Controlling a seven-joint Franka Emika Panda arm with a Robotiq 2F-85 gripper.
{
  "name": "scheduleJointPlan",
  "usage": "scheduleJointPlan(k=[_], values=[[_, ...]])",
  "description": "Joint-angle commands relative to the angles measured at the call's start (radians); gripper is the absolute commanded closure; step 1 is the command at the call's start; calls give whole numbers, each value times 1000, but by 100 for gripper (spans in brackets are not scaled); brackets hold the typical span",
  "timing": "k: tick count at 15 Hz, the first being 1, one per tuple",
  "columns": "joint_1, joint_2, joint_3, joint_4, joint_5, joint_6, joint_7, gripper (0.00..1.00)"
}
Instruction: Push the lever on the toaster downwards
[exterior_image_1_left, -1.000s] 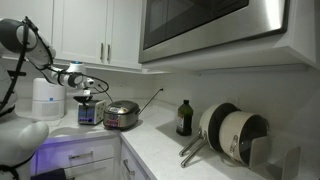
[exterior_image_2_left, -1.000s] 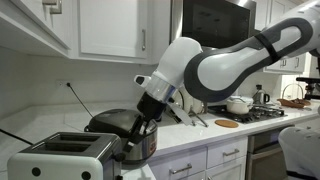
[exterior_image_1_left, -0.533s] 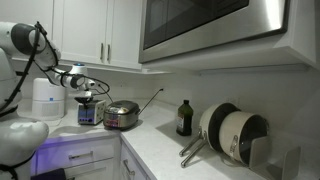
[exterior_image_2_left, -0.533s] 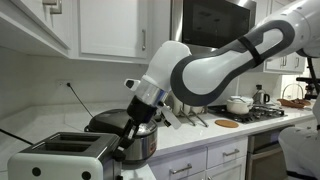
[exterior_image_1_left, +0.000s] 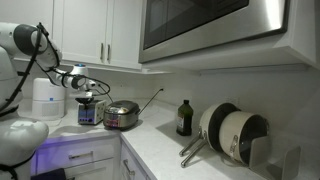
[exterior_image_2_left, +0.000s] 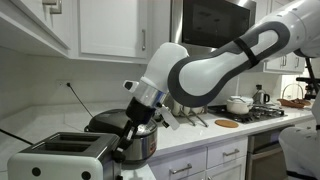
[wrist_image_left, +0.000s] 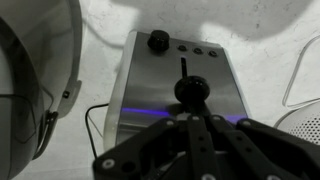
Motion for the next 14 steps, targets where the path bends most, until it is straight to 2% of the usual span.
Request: scheduleJointPlan(k=[1, 7, 14], values=[[-31, 61, 15, 37, -3, 7, -7, 100], [-45, 119, 33, 43, -8, 6, -4, 100], [-91, 182, 70, 52, -27, -1, 1, 100]])
